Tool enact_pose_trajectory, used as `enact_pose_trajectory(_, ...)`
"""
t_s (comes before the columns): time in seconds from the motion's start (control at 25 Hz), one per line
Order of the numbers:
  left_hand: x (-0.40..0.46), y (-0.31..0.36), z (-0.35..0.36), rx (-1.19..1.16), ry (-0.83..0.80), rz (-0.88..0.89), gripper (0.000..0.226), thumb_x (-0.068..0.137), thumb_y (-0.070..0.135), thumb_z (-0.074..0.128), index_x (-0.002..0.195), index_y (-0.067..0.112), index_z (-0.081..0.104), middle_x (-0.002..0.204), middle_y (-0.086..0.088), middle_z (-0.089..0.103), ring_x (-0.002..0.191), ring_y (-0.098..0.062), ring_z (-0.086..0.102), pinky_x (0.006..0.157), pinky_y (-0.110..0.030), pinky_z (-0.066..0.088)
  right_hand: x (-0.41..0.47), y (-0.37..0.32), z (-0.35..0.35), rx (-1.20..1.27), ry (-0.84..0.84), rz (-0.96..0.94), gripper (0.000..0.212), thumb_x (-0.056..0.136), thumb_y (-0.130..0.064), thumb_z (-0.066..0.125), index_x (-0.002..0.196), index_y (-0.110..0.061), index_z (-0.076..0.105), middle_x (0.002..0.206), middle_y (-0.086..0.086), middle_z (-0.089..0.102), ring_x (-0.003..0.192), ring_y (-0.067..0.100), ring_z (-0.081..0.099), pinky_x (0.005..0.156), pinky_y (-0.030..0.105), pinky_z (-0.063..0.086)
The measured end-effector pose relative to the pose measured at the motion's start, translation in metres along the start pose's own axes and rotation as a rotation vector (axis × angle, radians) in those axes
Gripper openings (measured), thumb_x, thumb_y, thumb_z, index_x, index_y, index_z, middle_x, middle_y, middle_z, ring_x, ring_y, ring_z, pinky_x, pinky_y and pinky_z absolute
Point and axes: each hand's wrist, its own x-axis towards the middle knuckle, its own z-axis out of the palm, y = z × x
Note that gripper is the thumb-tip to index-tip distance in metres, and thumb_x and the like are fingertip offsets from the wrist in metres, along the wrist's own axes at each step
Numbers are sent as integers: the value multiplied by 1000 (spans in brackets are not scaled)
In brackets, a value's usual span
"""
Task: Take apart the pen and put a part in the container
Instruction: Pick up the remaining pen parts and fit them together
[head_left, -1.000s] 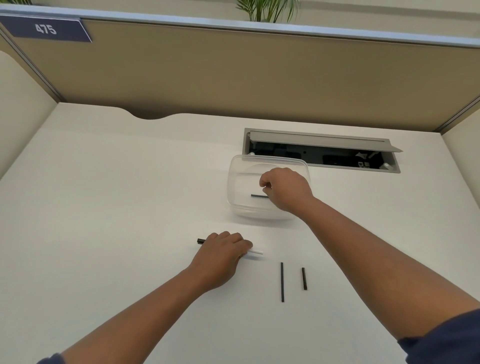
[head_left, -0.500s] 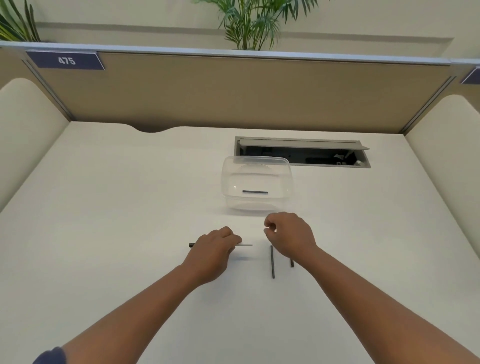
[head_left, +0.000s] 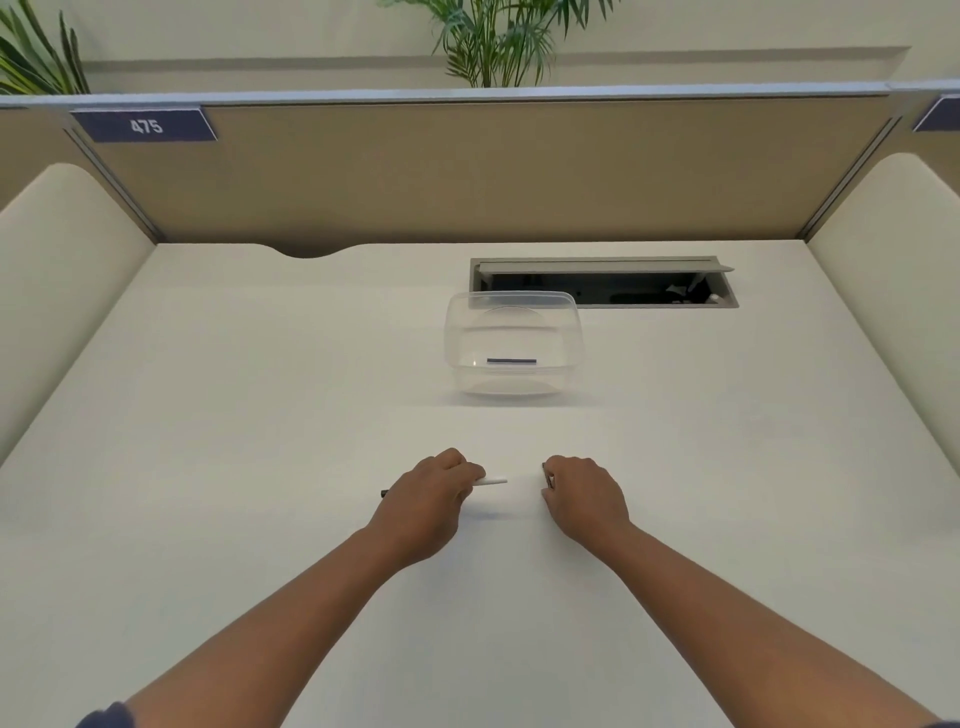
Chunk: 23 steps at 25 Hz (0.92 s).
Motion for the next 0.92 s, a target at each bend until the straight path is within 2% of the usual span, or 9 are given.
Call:
enact_pose_trajectory(0.12, -8, 1, 3, -17, -9, -10, 29, 102, 11, 47, 122, 23, 64, 108, 6, 59, 92, -21, 55, 71, -41, 52, -8, 0, 4, -7, 0, 16, 25, 80, -2, 46, 67, -18, 33, 62, 0, 43, 62, 27, 38, 46, 35, 20)
enact_pose_trajectory(0.16, -11, 2, 4, -29, -13, -13, 29, 101, 11, 47, 122, 23, 64, 107, 6, 59, 91, -21, 55, 73, -43, 53, -11, 0, 5, -3, -8, 19, 23, 79, 0, 44, 67, -17, 33, 62, 1, 43, 63, 27, 40, 46, 35, 20)
enact_pose_trajectory(0.24, -15, 4, 5, -65, -11, -22, 28, 101, 10, 47, 120, 23, 64, 106, 5, 59, 90, -20, 56, 75, -44, 53, -14, 1, 7, 48, -13, 17, 15, 76, -1, 44, 71, -14, 44, 66, 6, 53, 67, 29, 47, 50, 34, 27)
enact_pose_trajectory(0.32, -17, 7, 3, -104, 12, -31, 27, 101, 12, 48, 119, 23, 65, 105, 6, 59, 91, -19, 56, 77, -43, 52, -18, 0, 4, 231, 27, 24, 15, 79, -5, 51, 83, -15, 61, 72, 1, 65, 73, 26, 55, 58, 32, 37)
enact_pose_trajectory(0.4, -17, 11, 0, -135, 51, -37, 25, 101, 13, 50, 119, 22, 65, 104, 6, 60, 91, -19, 57, 77, -42, 52, -25, -6, -8, 515, 63, 62, 18, 78, -9, 62, 90, -19, 72, 70, -9, 66, 70, 14, 60, 62, 27, 45)
enact_pose_trajectory(0.48, -16, 15, -3, -162, 86, -44, 23, 101, 15, 51, 118, 23, 66, 102, 7, 60, 89, -19, 56, 74, -39, 51, -30, -14, -26, 823, 100, 103, 16, 74, -13, 68, 85, -22, 75, 64, -12, 66, 58, 7, 59, 60, 23, 49)
enact_pose_trajectory(0.56, -15, 19, -5, -190, 115, -49, 21, 101, 16, 52, 115, 25, 65, 98, 10, 59, 85, -17, 55, 71, -35, 48, -36, -22, -45, 1046, 132, 106, 13, 70, -17, 69, 81, -22, 74, 62, -13, 64, 56, 6, 56, 59, 24, 49)
enact_pose_trajectory(0.72, -14, 28, -8, -249, 147, -46, 21, 100, 15, 53, 113, 27, 65, 97, 11, 60, 84, -13, 54, 71, -33, 48, -47, -29, -77, 1254, 171, 22, 8, 71, -15, 69, 72, -24, 69, 63, -7, 61, 60, 12, 52, 60, 26, 46)
enact_pose_trajectory(0.92, -13, 36, -8, -316, 151, -26, 20, 100, 15, 54, 111, 27, 65, 96, 11, 60, 84, -12, 54, 74, -36, 50, -55, -29, -88, 1371, 239, -4, 10, 78, -11, 70, 77, -21, 70, 73, 4, 64, 68, 18, 56, 65, 27, 51)
